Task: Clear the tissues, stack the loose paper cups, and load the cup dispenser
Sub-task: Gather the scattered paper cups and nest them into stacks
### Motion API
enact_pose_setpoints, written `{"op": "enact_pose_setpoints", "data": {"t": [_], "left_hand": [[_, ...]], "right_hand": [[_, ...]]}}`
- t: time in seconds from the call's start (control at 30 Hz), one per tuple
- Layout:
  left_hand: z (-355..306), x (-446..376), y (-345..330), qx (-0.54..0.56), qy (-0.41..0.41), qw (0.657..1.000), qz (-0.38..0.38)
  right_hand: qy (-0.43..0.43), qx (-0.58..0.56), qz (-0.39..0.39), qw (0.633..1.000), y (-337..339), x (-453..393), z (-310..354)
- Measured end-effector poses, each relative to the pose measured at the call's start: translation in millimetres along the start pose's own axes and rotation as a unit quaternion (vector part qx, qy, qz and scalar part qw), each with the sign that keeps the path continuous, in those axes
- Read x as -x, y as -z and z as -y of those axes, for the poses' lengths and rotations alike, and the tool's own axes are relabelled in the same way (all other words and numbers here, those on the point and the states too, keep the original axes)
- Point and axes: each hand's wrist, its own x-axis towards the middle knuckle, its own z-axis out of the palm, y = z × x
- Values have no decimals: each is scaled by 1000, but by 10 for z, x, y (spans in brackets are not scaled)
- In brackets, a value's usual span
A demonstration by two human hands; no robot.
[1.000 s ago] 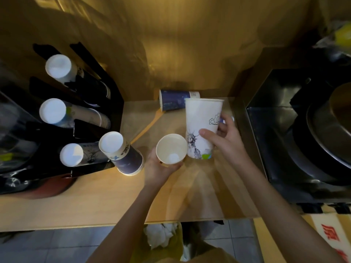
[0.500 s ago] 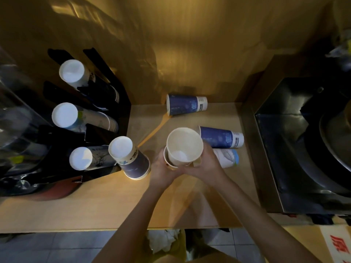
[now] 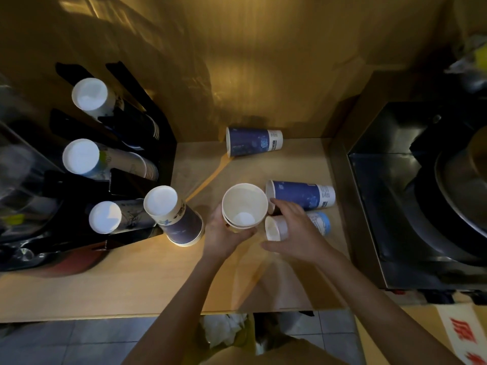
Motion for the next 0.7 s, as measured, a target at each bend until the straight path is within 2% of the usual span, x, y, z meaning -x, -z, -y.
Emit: {"op": "enact_pose_setpoints", "data": {"t": [0.17, 0.23, 0.3, 0.43, 0.53, 0.6, 0.7], "left_hand": [[7, 12, -5, -9, 4, 1000, -1], [-9, 21, -7, -7, 4, 1000, -1], [-5, 21, -13, -8, 8, 1000, -1], [28, 13, -29, -18, 18, 1000, -6], [18, 26, -42, -17, 22, 1000, -9], [10, 31, -41, -7, 24, 1000, -7], [-6, 27, -35, -2, 24, 1000, -10]], "right_hand": [[9, 124, 62, 990, 42, 101, -267], [20, 186, 66, 980, 9, 78, -346], [30, 199, 52, 978, -14, 55, -397], [5, 133, 18, 991, 29, 44, -461], [-48, 4, 0, 999, 212, 12, -392], [-105, -90, -20, 990, 398, -35, -292], [-119, -232, -125, 957, 675, -89, -37]]}}
